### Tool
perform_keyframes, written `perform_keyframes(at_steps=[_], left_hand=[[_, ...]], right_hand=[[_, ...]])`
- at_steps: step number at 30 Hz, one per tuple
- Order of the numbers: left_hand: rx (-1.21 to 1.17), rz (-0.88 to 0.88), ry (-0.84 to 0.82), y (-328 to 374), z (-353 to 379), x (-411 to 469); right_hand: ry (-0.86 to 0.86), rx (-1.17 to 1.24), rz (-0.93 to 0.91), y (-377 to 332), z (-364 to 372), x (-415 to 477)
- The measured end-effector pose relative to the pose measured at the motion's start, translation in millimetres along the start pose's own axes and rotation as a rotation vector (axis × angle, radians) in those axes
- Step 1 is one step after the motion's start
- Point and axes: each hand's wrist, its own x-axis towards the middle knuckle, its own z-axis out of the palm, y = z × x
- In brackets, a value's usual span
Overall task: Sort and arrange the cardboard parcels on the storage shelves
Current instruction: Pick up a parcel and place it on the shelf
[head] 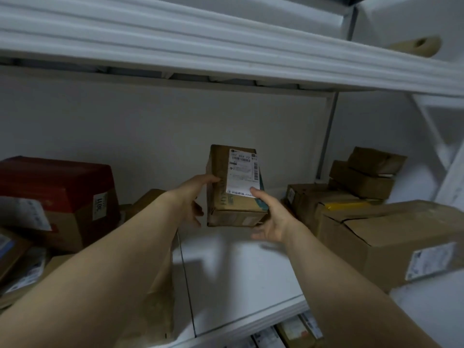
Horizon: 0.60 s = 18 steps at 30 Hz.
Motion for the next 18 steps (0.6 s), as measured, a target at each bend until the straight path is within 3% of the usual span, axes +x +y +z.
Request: perform_keyframes(at_steps=[6,12,18], left_hand=[[0.021,0.074,-0.038,-0.9,6.0,-19.7],[0.198,0.120,0.005,2.9,15.3,-37.4],[0.253,0.219,0.064,9.7,20.7,-44.1]], right_hand=[[-0.049,0.134,0.003,5.1,-1.3,-5.2],[-0.013,-0.030,0.001,3.0,3.7,-2.9],[-0.001,0.003,-0.022,-3.3,10.3,-4.4]])
